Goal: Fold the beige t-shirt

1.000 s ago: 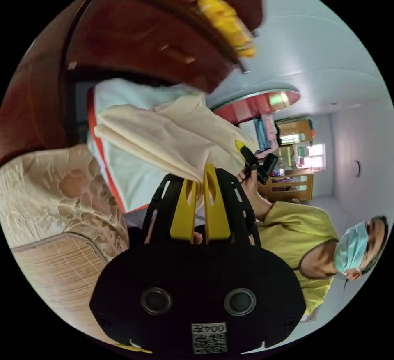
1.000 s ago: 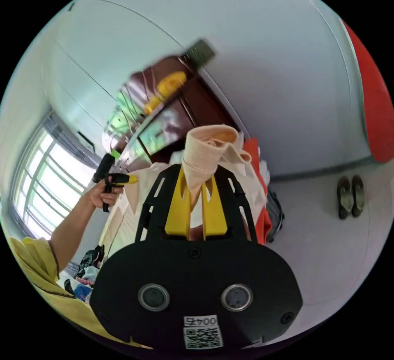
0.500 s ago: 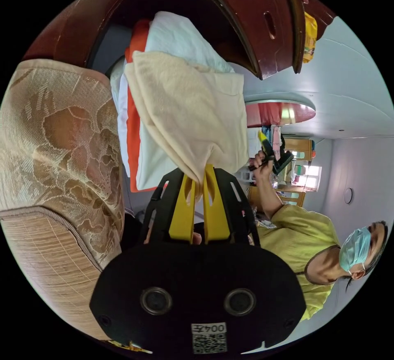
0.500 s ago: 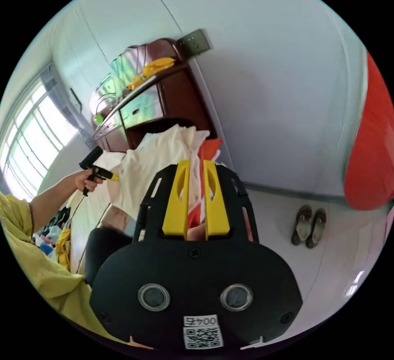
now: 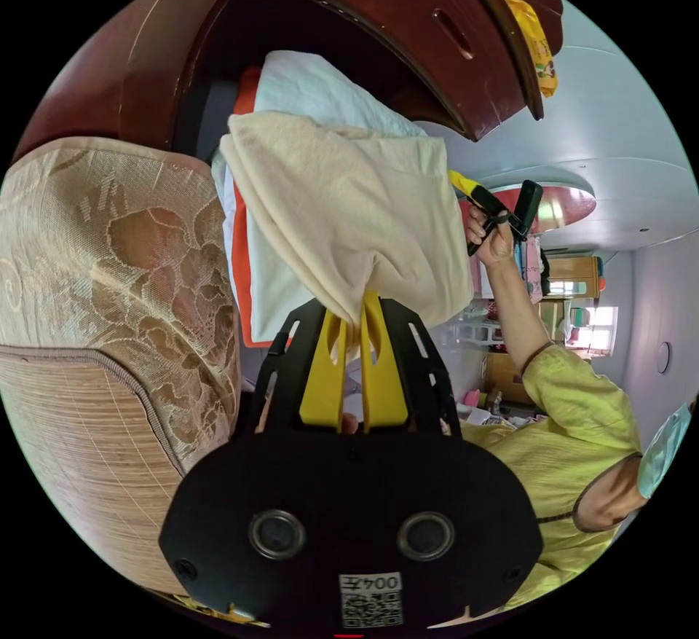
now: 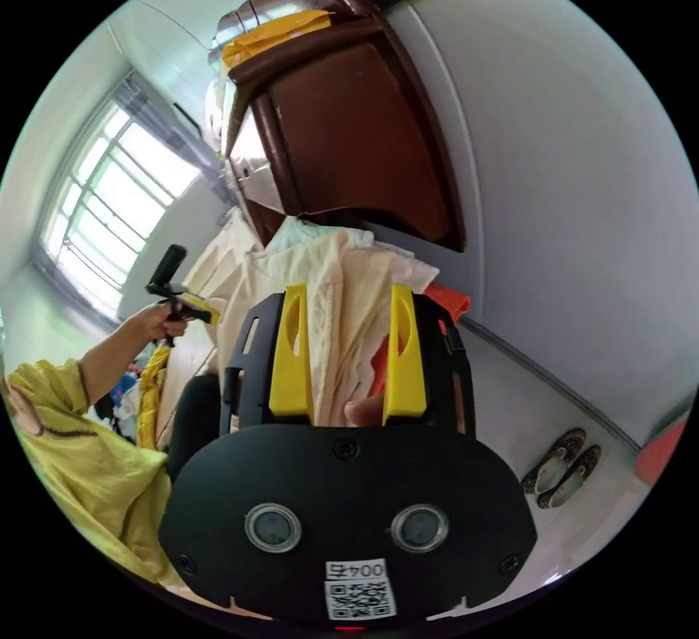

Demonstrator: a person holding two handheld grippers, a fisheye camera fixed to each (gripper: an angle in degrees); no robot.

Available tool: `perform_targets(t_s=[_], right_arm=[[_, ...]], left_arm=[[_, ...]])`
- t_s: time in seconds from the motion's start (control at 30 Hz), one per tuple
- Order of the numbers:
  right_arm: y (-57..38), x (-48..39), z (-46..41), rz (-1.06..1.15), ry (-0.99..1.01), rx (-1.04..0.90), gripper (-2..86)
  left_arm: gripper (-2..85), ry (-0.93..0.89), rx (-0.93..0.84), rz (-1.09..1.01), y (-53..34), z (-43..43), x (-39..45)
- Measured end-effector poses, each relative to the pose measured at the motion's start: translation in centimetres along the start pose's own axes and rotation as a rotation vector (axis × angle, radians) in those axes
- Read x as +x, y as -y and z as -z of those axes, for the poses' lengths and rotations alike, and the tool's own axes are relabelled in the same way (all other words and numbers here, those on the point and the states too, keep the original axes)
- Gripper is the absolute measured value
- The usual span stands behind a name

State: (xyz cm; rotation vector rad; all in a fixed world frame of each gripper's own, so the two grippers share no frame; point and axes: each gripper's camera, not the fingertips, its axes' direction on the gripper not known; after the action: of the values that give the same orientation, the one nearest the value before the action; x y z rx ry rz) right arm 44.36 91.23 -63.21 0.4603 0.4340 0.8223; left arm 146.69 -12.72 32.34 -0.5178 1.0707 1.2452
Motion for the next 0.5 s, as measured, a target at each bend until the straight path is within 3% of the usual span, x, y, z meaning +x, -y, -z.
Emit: perform_targets(t_s=[0.13, 0.37, 0.5], right_arm=[[0.2, -0.8, -1.4, 0.023, 0.107, -0.053, 14.0], [-0.8, -11.2, -2.7, 0.342, -0.2, -0.091, 11.0], [-0.8, -12.8, -4.4, 0.374, -0.348, -0.105, 11.8]], left_arm=[[4.9, 0.0, 0.016, 0.004, 0.0, 0.8, -3.1], [4.9, -0.007, 0.036, 0.023, -0.1, 3.3, -10.5], [4.8, -0.011, 0.038, 0.028, -0.3, 5.6, -15.4]])
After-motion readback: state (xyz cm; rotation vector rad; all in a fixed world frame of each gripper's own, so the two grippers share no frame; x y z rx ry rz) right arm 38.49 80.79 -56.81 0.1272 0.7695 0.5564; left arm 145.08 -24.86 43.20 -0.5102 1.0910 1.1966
